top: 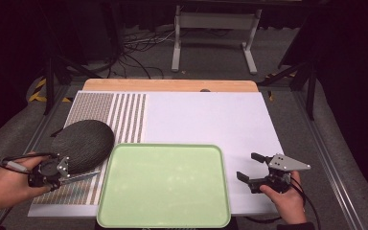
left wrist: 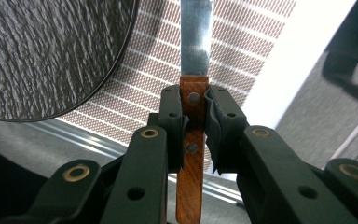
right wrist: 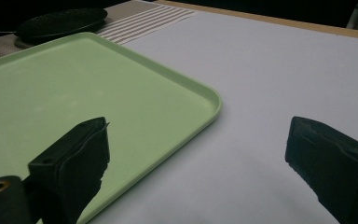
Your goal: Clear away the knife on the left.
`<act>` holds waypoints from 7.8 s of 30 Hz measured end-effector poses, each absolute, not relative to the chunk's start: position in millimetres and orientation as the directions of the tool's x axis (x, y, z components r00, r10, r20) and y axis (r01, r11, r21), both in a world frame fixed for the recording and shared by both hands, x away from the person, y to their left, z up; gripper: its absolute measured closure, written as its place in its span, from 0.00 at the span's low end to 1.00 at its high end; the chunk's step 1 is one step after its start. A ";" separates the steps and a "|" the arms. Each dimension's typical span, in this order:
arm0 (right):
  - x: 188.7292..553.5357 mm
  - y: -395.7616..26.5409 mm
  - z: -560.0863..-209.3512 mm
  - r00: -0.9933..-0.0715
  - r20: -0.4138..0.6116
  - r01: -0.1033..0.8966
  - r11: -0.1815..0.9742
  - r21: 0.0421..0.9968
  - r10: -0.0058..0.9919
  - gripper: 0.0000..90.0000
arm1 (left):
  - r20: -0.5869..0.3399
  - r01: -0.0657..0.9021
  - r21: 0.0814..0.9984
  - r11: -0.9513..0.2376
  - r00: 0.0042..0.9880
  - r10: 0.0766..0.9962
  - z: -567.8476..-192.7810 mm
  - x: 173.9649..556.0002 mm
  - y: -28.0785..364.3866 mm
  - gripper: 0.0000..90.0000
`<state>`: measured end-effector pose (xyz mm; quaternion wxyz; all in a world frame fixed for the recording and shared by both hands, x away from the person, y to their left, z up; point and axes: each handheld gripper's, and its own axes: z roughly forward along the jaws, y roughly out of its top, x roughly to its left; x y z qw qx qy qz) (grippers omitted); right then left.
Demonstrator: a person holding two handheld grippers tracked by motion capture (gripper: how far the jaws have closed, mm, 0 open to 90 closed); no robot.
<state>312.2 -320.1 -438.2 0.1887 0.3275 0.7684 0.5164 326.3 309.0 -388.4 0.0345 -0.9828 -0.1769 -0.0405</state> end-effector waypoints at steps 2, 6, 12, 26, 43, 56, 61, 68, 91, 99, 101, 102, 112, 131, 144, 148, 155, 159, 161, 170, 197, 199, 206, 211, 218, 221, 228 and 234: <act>312.2 -320.2 -438.1 -0.714 0.049 0.308 0.251 0.918 0.698 0.08 | 0.071 0.376 -0.029 -0.926 0.925 0.373 -385.1 325.5 308.0 0.86; 312.4 -320.5 -438.2 -0.713 0.050 0.309 0.249 0.918 0.699 0.08 | 0.022 0.456 0.008 -0.890 0.889 0.456 -381.8 324.5 305.4 0.86; 312.4 -321.2 -438.1 -0.714 0.054 0.308 0.244 0.920 0.698 0.08 | -0.081 0.589 0.112 -0.801 0.808 0.583 -372.7 324.3 301.9 0.86; 312.1 -322.4 -438.1 -0.712 0.060 0.311 0.238 0.920 0.699 0.08 | -0.211 0.727 0.187 -0.661 0.687 0.696 -365.2 320.0 284.0 0.86; 312.0 -323.1 -437.2 -0.712 0.061 0.311 0.236 0.921 0.700 0.07 | -0.306 0.768 0.213 -0.604 0.639 0.705 -371.3 322.8 251.3 0.86; 311.8 -323.6 -437.1 -0.710 0.061 0.314 0.238 0.919 0.702 0.07 | -0.325 0.753 0.248 -0.609 0.657 0.680 -378.6 323.9 228.5 0.86; 311.5 -324.4 -436.7 -0.709 0.059 0.312 0.237 0.920 0.703 0.07 | -0.307 0.748 0.252 -0.614 0.664 0.682 -386.3 324.0 219.6 0.86; 311.5 -324.6 -437.2 -0.709 0.060 0.314 0.238 0.919 0.703 0.07 | -0.336 0.753 0.265 -0.602 0.657 0.675 -392.5 322.6 210.3 0.86; 311.5 -325.6 -438.3 -0.707 0.060 0.319 0.242 0.916 0.704 0.07 | -0.377 0.748 0.265 -0.608 0.661 0.649 -412.5 324.3 194.2 0.86; 311.7 -325.9 -438.8 -0.708 0.061 0.320 0.243 0.916 0.704 0.07 | -0.375 0.757 0.239 -0.609 0.650 0.661 -420.5 327.1 189.9 0.86; 311.8 -325.9 -438.9 -0.708 0.061 0.320 0.243 0.916 0.704 0.07 | -0.372 0.755 0.233 -0.613 0.651 0.661 -422.8 327.8 188.5 0.86; 311.7 -325.9 -438.9 -0.708 0.061 0.321 0.243 0.916 0.704 0.07 | -0.375 0.755 0.225 -0.616 0.651 0.660 -424.0 328.2 187.5 0.86; 311.8 -326.0 -439.8 -0.708 0.063 0.324 0.244 0.914 0.704 0.07 | -0.380 0.758 0.206 -0.618 0.645 0.664 -433.9 330.9 182.0 0.86; 311.7 -326.5 -439.8 -0.708 0.062 0.324 0.245 0.914 0.704 0.07 | -0.370 0.729 0.228 -0.645 0.678 0.635 -433.2 329.7 177.8 0.63; 311.8 -326.1 -440.1 -0.708 0.058 0.320 0.247 0.914 0.704 0.07 | -0.211 0.518 0.457 -0.723 0.853 0.478 -426.1 324.6 169.3 0.24; 311.9 -326.4 -440.3 -0.709 0.058 0.318 0.246 0.916 0.703 0.07 | -0.178 0.435 0.483 -0.760 0.898 0.402 -426.8 322.6 166.0 0.25; 311.6 -325.7 -440.4 -0.713 0.053 0.313 0.250 0.916 0.699 0.07 | -0.086 0.261 0.534 -0.804 0.963 0.255 -432.9 320.5 159.9 0.74; 311.4 -325.6 -439.7 -0.717 0.059 0.308 0.240 0.921 0.694 0.07 | -0.071 0.218 0.540 -0.813 0.974 0.215 -435.2 321.0 158.9 0.93; 311.3 -325.7 -439.5 -0.717 0.062 0.309 0.237 0.921 0.694 0.07 | -0.064 0.212 0.533 -0.819 0.975 0.211 -436.4 321.5 158.4 1.00; 311.6 -325.3 -440.0 -0.718 0.065 0.312 0.237 0.920 0.693 0.07 | -0.075 0.213 0.478 -0.852 0.976 0.202 -442.0 323.1 156.7 1.00; 311.5 -325.4 -441.2 -0.719 0.063 0.317 0.247 0.916 0.692 0.07 | -0.054 0.225 0.445 -0.867 0.973 0.225 -442.5 324.6 165.2 1.00; 311.5 -325.5 -441.3 -0.719 0.063 0.318 0.247 0.916 0.692 0.07 | -0.057 0.234 0.442 -0.866 0.971 0.233 -442.4 324.9 166.5 1.00; 311.5 -325.5 -441.5 -0.719 0.062 0.318 0.248 0.915 0.692 0.07 | -0.059 0.251 0.435 -0.865 0.966 0.251 -441.8 326.2 170.0 1.00; 311.3 -325.8 -441.4 -0.719 0.064 0.319 0.247 0.915 0.692 0.07 | -0.085 0.282 0.450 -0.847 0.958 0.274 -443.2 327.6 176.7 1.00; 311.5 -326.0 -441.7 -0.719 0.064 0.319 0.247 0.915 0.692 0.07 | -0.089 0.299 0.447 -0.843 0.953 0.291 -443.1 328.4 182.2 1.00; 311.7 -326.3 -442.2 -0.718 0.067 0.323 0.247 0.914 0.692 0.07 | -0.089 0.301 0.449 -0.841 0.952 0.293 -443.2 328.8 183.7 1.00; 311.6 -326.5 -442.5 -0.719 0.068 0.324 0.248 0.913 0.692 0.07 | -0.089 0.310 0.445 -0.840 0.949 0.303 -443.1 328.4 186.5 1.00; 311.6 -326.6 -442.6 -0.719 0.067 0.325 0.249 0.912 0.692 0.07 | -0.078 0.315 0.432 -0.845 0.947 0.312 -442.1 326.4 188.4 1.00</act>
